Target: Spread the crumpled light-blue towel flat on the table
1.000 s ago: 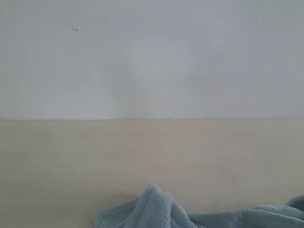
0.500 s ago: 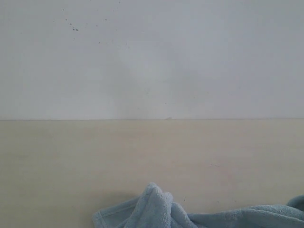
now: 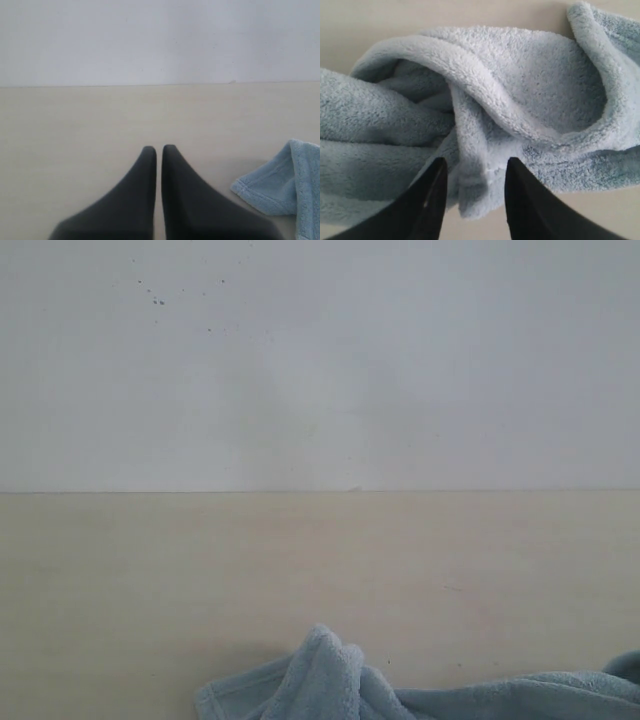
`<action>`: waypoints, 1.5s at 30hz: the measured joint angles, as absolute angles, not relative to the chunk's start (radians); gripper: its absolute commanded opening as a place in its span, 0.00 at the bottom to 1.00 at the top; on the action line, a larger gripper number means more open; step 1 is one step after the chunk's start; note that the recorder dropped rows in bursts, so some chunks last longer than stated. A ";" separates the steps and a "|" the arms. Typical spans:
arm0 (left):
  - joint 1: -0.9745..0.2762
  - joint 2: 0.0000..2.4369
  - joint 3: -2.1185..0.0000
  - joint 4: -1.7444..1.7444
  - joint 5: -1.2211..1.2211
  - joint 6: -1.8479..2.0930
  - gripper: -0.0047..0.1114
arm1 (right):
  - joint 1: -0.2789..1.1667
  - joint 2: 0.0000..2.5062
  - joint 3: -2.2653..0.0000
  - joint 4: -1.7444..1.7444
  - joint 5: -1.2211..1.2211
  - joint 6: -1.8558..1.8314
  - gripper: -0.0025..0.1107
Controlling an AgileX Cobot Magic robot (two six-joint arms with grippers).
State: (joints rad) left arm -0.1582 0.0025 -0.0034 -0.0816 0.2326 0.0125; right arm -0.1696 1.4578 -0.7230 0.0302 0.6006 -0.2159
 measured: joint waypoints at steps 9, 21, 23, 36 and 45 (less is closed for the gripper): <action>-0.158 0.003 -0.003 -0.082 0.233 0.013 0.07 | -0.170 1.502 -0.723 0.010 0.574 -0.216 0.34; -0.158 0.003 -0.003 -0.082 0.233 0.013 0.07 | -0.170 1.529 -0.723 0.000 0.559 -0.216 0.06; -0.158 0.003 -0.003 -0.082 0.233 0.013 0.07 | -0.170 1.531 -0.723 0.000 0.553 -0.216 0.02; -0.158 0.003 -0.003 -0.082 0.233 0.013 0.07 | -0.170 1.481 -0.723 -0.007 0.550 -0.213 0.03; -0.158 0.003 -0.003 -0.082 0.233 0.013 0.07 | -0.170 1.412 -0.723 -0.011 0.603 -0.210 0.03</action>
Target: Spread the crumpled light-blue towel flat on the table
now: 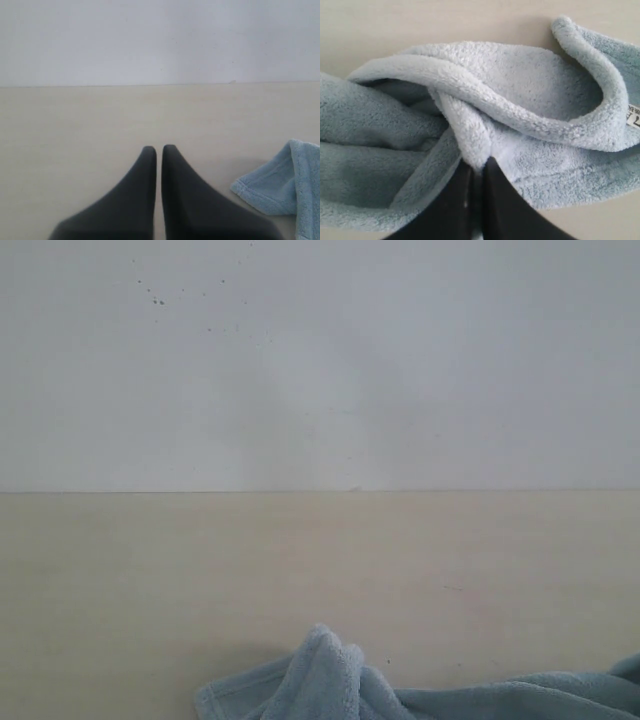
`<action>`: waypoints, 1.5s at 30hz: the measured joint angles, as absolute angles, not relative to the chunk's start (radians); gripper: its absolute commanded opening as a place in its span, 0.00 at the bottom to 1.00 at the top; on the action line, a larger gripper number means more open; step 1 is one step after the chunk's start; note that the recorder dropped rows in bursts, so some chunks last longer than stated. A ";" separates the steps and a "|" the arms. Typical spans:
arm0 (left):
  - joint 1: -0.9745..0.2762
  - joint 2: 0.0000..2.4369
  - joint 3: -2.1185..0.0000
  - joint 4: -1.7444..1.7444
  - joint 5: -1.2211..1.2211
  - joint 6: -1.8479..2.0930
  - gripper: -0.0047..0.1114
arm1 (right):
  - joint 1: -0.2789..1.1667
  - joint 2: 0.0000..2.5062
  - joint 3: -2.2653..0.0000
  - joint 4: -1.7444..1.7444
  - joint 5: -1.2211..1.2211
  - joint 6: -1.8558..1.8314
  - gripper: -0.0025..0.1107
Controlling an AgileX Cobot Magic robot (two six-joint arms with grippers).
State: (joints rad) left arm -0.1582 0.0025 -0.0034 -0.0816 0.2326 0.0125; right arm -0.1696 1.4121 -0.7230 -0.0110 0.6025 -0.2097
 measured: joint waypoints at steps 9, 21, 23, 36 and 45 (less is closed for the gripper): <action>-0.158 0.003 -0.003 -0.082 0.233 0.013 0.07 | -0.170 1.267 -0.723 -0.156 0.734 -0.091 0.03; -0.158 0.003 -0.003 -0.082 0.233 0.013 0.07 | -0.170 1.037 -0.714 -0.083 0.841 0.031 0.03; -0.158 0.003 -0.003 -0.082 0.233 0.013 0.07 | -0.170 1.020 -0.697 -0.023 0.842 0.031 0.03; -0.158 0.003 -0.003 -0.082 0.233 0.013 0.07 | -0.117 0.987 -0.641 0.067 0.791 0.012 0.03; -0.158 0.003 -0.003 -0.099 0.224 0.000 0.07 | -0.060 0.985 -0.641 0.072 0.784 0.000 0.03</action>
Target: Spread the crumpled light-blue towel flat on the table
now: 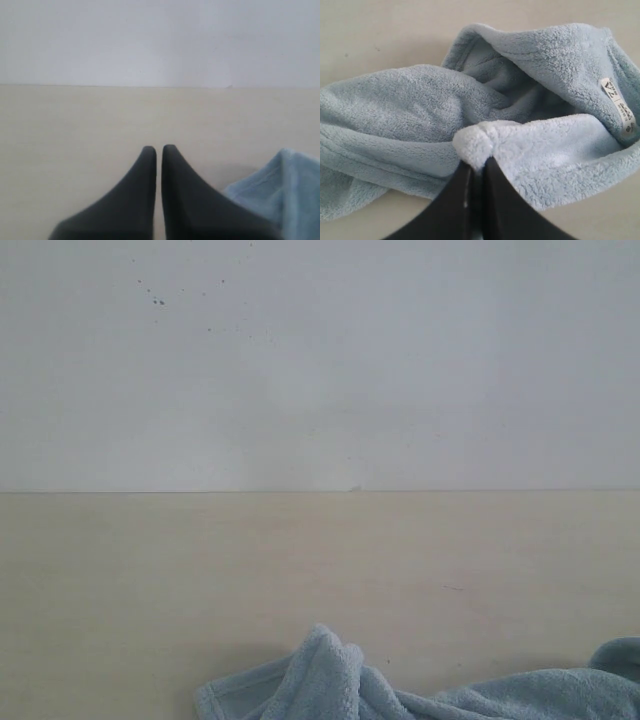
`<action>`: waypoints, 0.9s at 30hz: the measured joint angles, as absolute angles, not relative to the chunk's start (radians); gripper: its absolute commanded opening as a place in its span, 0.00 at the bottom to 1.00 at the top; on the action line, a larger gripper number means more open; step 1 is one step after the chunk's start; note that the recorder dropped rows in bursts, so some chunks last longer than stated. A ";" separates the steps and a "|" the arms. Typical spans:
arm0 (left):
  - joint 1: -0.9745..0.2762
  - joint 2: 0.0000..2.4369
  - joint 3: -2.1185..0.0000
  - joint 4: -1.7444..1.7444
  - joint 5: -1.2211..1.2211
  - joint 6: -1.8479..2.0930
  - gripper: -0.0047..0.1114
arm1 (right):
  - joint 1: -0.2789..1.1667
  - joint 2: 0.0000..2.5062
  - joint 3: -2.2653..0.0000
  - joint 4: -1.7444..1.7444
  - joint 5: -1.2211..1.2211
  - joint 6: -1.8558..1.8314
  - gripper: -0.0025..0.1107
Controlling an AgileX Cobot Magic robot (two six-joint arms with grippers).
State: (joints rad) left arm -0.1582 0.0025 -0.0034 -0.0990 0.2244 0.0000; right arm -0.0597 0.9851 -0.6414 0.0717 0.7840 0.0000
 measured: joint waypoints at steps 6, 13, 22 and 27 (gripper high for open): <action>-0.158 0.003 -0.003 -0.540 0.127 -0.158 0.07 | -0.060 0.985 -0.641 0.072 0.715 -0.020 0.03; -0.158 0.101 -0.003 -0.620 0.159 -0.133 0.07 | -0.060 1.020 -0.641 0.072 0.642 -0.069 0.03; -0.158 0.320 -0.128 -0.912 0.184 0.233 0.07 | -0.060 1.050 -0.641 0.072 0.618 -0.080 0.03; -0.158 0.624 -0.403 -1.099 0.354 0.681 0.07 | -0.060 1.050 -0.641 0.070 0.605 -0.084 0.03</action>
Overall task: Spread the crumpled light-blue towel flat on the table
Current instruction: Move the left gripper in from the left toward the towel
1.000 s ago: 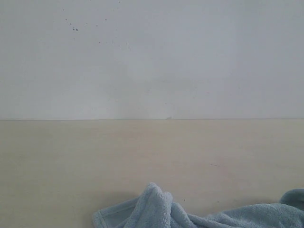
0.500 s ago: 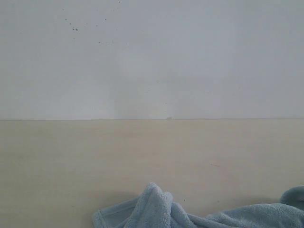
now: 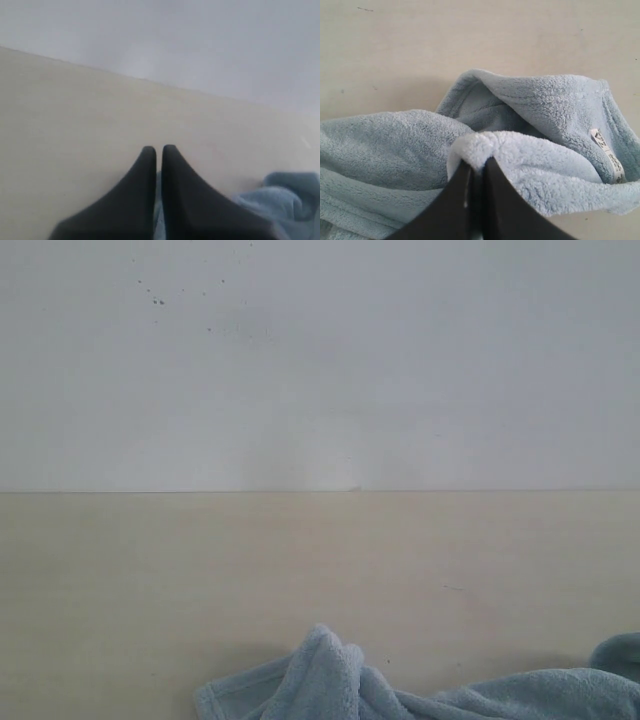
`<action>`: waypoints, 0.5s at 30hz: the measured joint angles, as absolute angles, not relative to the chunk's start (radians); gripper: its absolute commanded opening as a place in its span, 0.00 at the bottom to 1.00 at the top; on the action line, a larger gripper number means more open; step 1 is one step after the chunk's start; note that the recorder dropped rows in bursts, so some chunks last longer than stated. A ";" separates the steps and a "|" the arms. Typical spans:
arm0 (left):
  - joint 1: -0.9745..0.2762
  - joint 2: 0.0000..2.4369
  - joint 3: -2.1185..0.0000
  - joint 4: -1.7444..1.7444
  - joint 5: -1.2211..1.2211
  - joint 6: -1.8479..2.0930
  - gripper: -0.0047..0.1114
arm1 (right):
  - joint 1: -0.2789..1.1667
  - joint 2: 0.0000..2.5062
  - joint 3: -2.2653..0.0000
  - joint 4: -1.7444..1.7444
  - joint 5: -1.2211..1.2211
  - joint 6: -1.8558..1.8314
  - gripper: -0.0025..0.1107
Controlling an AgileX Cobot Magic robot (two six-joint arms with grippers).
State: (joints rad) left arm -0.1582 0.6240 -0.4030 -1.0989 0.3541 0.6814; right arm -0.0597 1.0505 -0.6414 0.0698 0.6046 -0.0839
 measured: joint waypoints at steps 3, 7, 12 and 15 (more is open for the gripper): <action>-0.158 0.836 -0.501 -1.109 0.424 0.780 0.10 | -0.060 1.057 -0.641 0.070 0.604 -0.086 0.03; -0.158 1.132 -0.609 -1.113 0.513 0.858 0.31 | -0.060 1.058 -0.641 0.068 0.601 -0.092 0.03; -0.158 1.418 -0.711 -1.115 0.583 0.942 0.57 | -0.060 1.058 -0.641 0.068 0.598 -0.092 0.03; -0.158 1.545 -0.747 -1.115 0.585 0.987 0.57 | -0.060 1.058 -0.641 0.068 0.590 -0.092 0.03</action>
